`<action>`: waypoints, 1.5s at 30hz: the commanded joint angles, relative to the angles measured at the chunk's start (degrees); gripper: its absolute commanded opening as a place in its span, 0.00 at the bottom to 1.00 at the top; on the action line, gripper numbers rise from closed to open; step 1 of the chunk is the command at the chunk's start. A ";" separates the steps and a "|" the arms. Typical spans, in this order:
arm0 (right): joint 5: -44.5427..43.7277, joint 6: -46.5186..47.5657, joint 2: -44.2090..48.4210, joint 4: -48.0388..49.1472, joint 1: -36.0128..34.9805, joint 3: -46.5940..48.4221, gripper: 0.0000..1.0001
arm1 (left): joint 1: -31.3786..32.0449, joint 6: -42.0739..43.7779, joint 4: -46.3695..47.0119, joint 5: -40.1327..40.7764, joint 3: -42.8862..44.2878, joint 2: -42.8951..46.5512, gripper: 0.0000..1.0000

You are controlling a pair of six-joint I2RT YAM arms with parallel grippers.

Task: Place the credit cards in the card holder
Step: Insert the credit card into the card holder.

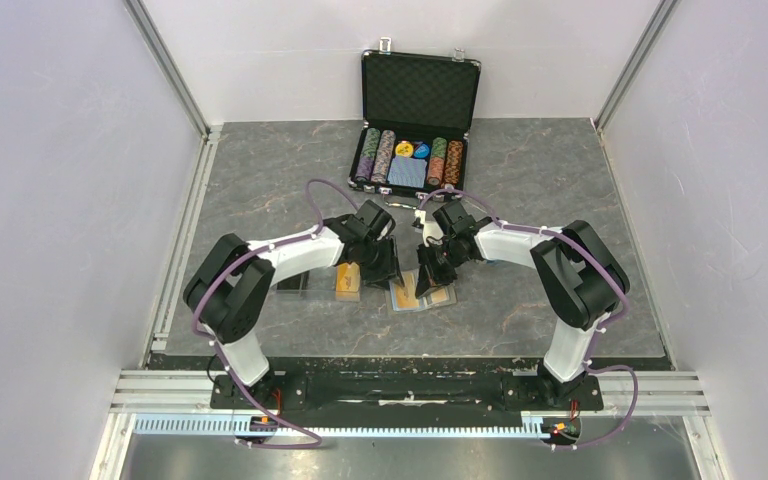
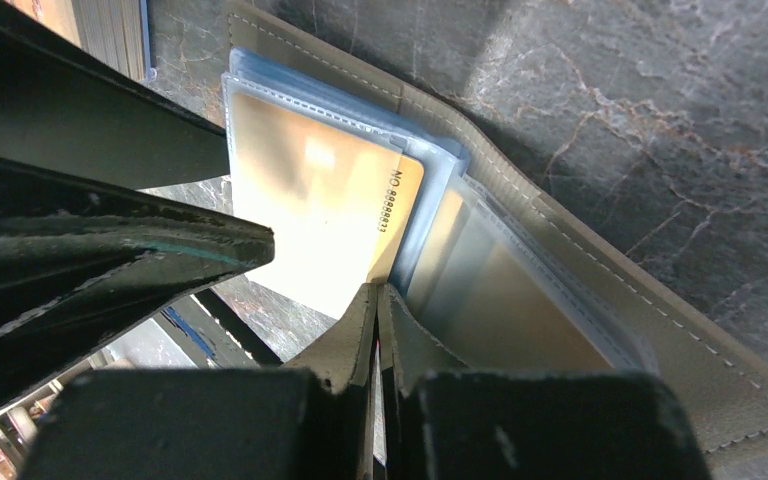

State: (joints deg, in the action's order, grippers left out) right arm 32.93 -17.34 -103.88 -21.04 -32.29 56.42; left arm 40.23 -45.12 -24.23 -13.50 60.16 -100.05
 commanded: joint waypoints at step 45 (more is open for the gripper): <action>-1.46 -1.83 6.83 0.12 1.81 2.01 0.11 | 1.17 4.66 -10.03 3.03 8.09 2.45 0.12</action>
State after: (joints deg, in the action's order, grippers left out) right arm 33.15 -18.15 -101.49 -21.12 -31.92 56.34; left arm 41.28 -44.34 -27.11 -12.99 64.25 -98.96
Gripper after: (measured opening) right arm 0.104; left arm 0.043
